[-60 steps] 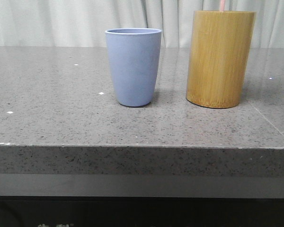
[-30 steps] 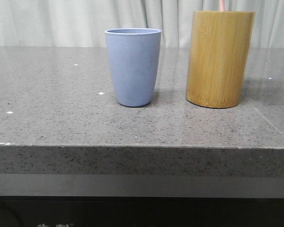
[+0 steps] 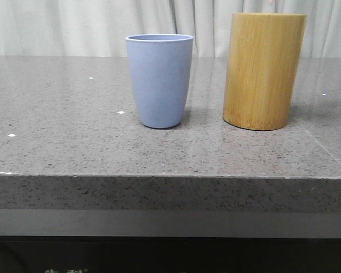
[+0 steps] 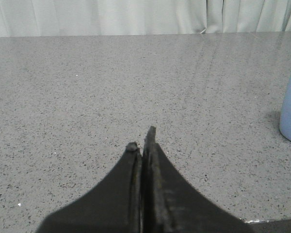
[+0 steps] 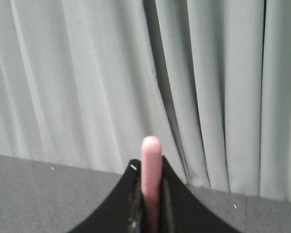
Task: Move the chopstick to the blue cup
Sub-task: 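Lift the pink stick out and move it over the blue cup, then lower the pink stick into the blue cup and open the right gripper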
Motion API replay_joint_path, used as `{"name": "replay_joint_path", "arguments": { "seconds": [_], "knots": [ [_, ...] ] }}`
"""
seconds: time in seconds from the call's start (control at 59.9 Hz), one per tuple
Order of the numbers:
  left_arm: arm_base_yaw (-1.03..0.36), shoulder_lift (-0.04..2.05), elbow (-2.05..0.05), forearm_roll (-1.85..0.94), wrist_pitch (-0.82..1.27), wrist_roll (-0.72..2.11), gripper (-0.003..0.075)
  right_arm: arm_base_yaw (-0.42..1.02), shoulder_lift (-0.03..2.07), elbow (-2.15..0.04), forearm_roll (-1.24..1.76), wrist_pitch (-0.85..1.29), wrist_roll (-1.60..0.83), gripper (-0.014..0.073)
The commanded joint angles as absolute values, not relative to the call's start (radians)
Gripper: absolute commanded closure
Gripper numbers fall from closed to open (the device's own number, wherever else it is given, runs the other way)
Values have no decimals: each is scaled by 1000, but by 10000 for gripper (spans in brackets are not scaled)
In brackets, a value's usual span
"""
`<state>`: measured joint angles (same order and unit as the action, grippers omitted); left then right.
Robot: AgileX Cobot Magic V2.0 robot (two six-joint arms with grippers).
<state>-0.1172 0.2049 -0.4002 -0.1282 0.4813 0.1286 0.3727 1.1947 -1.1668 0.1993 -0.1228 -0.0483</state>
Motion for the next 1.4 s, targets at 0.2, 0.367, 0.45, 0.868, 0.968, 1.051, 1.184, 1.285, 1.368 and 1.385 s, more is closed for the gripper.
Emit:
{"name": "replay_joint_path", "arguments": {
  "seconds": [0.2,0.367,0.45,0.868,0.968,1.051,1.184,1.285,1.368,1.385],
  "knots": [
    [-117,214,-425,-143,392,121,739,559,1223,-1261,201,-241,-54,641],
    [-117,214,-425,-143,392,121,739,615,1320,-1262,201,-260,-54,641],
    [-117,214,-425,-143,392,121,739,622,1369,-1262,201,-260,-54,638],
    [-117,214,-425,-143,392,121,739,622,1499,-1262,201,-241,-54,419],
    [-117,214,-425,-143,392,121,739,622,1496,-1262,201,-247,-54,383],
    [-117,214,-425,-143,392,121,739,620,1474,-1264,201,-225,-54,370],
    [-117,214,-425,-143,392,121,739,590,1415,-1323,201,-68,-54,380],
    [-117,214,-425,-143,392,121,739,534,1388,-1414,200,149,-54,445],
    [-117,214,-425,-143,392,121,739,478,1370,-1476,193,306,-54,520],
    [-117,214,-425,-143,392,121,739,463,1366,-1488,191,338,-54,539]
  ]
}}
